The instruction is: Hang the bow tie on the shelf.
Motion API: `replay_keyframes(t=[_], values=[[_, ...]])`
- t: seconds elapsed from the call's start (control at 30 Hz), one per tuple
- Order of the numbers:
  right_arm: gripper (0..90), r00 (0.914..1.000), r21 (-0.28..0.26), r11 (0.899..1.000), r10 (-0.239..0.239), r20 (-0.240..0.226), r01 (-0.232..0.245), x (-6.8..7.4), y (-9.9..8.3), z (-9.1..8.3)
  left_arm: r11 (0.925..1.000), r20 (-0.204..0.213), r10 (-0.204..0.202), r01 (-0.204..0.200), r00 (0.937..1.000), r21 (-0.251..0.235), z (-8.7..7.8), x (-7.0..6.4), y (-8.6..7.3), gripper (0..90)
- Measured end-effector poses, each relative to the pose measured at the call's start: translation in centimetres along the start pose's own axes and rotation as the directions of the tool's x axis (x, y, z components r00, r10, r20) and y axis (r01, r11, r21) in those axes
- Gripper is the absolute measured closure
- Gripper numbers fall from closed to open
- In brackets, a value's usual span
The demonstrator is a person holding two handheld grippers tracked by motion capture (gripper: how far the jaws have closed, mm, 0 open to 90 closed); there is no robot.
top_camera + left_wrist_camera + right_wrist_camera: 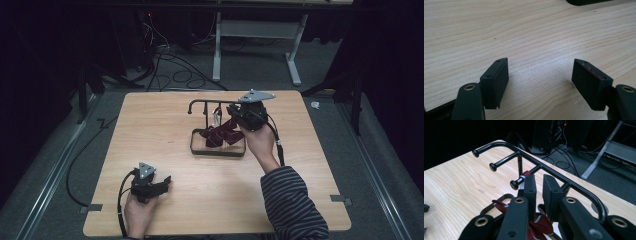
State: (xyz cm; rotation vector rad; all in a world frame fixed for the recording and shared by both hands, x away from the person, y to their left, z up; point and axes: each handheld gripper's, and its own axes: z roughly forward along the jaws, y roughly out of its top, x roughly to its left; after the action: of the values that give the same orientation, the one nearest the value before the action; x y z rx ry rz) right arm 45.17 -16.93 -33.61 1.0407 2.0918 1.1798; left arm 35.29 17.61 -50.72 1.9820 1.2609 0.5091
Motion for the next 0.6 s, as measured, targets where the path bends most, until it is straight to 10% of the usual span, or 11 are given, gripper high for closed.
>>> replay_keyframes(t=[0.6], values=[[79.9,0.9989,-0.027,0.999,0.046,-0.007,-0.046,-1.3,-1.4,-2.3,1.0,-0.001,0.001,-0.001,1.0,0.001,0.0,0.0,0.0,30.2]])
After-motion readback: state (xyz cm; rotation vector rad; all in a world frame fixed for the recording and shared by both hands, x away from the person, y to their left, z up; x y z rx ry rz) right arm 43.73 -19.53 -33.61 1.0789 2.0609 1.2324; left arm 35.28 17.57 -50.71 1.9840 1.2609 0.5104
